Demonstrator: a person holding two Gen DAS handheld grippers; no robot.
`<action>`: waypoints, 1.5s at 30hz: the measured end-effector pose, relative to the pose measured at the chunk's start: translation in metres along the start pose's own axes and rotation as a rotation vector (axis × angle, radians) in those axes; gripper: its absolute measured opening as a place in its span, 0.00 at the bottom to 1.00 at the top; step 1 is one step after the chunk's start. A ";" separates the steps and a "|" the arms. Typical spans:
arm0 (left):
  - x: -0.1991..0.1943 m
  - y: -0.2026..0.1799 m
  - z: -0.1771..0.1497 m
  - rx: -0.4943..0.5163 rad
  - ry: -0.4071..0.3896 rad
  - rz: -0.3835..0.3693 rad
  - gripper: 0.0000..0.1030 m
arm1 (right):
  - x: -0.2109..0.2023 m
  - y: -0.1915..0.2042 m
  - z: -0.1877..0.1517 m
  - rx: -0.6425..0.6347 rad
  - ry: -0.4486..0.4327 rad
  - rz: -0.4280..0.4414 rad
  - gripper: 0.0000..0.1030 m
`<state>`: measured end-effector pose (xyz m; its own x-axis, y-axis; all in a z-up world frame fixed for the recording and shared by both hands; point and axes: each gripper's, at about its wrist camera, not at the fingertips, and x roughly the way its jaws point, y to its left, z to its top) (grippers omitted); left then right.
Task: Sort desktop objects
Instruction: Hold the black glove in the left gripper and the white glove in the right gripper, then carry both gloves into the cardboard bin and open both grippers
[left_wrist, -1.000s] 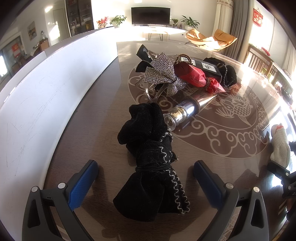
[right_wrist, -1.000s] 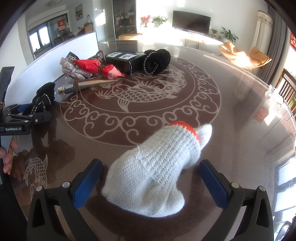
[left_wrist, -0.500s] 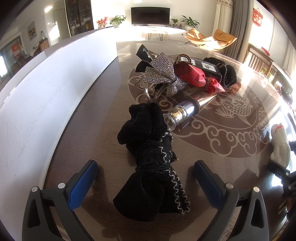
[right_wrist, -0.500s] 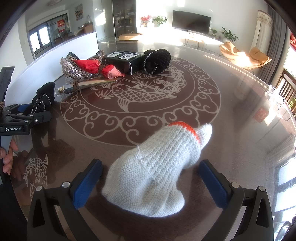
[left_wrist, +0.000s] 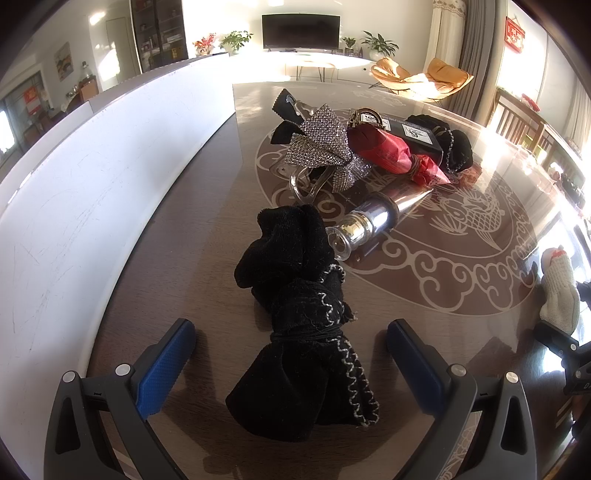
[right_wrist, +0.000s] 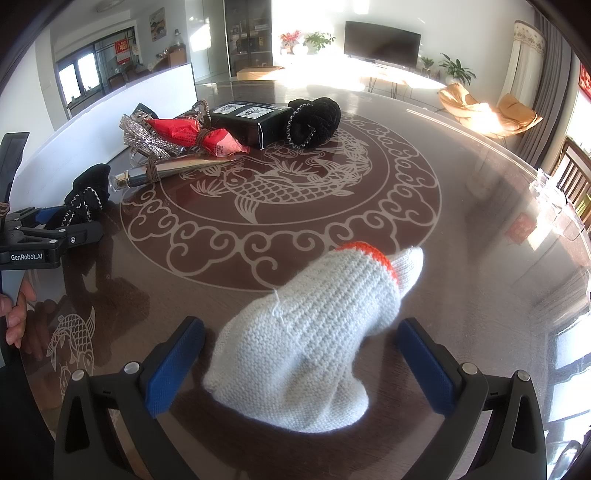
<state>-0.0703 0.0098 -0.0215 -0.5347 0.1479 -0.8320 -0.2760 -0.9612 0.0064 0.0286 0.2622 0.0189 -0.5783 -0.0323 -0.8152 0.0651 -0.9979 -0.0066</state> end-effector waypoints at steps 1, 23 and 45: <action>0.000 0.000 0.000 0.000 0.000 0.000 1.00 | 0.000 0.000 0.000 0.000 0.000 0.000 1.00; -0.007 -0.004 0.002 0.012 -0.045 -0.011 0.65 | 0.000 0.000 0.000 0.000 0.000 0.000 1.00; -0.087 0.024 -0.013 -0.203 -0.302 -0.258 0.30 | -0.041 -0.009 0.004 0.064 -0.041 0.029 0.33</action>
<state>-0.0200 -0.0289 0.0439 -0.6864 0.4211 -0.5930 -0.2844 -0.9058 -0.3141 0.0486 0.2718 0.0548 -0.6100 -0.0620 -0.7900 0.0307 -0.9980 0.0547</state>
